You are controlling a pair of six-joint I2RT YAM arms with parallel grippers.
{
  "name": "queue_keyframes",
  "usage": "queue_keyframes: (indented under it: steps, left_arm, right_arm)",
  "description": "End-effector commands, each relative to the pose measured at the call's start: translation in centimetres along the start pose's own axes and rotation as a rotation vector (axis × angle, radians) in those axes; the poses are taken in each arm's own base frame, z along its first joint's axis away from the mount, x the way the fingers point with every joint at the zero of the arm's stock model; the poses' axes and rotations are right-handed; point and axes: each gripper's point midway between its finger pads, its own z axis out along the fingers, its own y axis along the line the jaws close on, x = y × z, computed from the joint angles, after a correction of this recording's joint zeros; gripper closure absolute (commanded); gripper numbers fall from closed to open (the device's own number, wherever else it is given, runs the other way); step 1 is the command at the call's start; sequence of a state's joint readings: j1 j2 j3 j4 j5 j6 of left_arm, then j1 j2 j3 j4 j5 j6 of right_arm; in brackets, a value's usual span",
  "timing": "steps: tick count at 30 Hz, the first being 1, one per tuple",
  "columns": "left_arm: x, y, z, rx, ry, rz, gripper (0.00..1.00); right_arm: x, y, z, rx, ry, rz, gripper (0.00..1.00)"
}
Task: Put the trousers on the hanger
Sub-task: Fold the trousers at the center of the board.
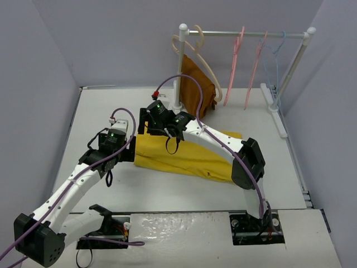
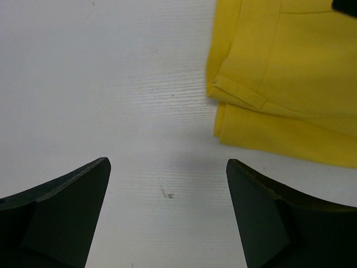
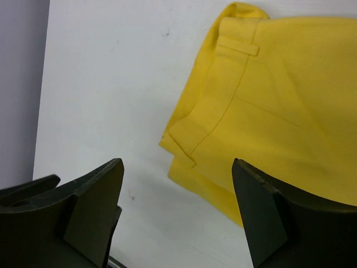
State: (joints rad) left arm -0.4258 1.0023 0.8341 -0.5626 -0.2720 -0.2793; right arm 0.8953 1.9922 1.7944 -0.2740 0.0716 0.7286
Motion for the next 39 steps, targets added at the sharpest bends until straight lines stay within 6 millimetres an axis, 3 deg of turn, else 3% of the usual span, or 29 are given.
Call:
queue_keyframes:
  steps: [1, 6, 10, 16, 21, 24, 29, 39]
  left_arm:
    - [-3.3, 0.7, -1.4, -0.022, -0.099, -0.063, 0.17]
    - [-4.2, -0.3, -1.5, 0.033, -0.13, -0.105, 0.17]
    - [-5.6, -2.1, -0.7, 0.09, -0.121, -0.168, 0.18]
    - [-8.3, -4.6, 2.5, 0.122, -0.069, -0.186, 0.19]
    - [-8.4, -5.0, 6.4, 0.12, 0.033, -0.173, 0.24]
    - [-7.3, -4.7, 8.5, 0.111, 0.111, -0.193, 0.27]
    - [-5.0, -6.0, 10.5, 0.141, 0.22, -0.208, 0.36]
    - [-3.6, -6.7, 9.6, 0.19, 0.236, -0.254, 0.45]
  right_arm:
    - [-4.7, 2.7, -5.3, -0.101, -0.141, -0.027, 0.24]
    - [-5.0, -1.5, -7.5, -0.023, -0.167, -0.104, 0.26]
    - [-3.4, -6.1, -8.6, 0.067, -0.151, -0.14, 0.29]
    - [0.9, -13.2, -10.3, 0.184, -0.096, -0.158, 0.28]
    - [2.5, -16.9, -13.6, 0.214, -0.121, -0.132, 0.28]
    - [3.0, -18.4, -15.3, 0.215, -0.148, -0.117, 0.28]
    - [3.5, -19.8, -17.4, 0.206, -0.195, -0.102, 0.28]
    - [6.4, -21.6, -17.4, 0.217, -0.158, -0.088, 0.28]
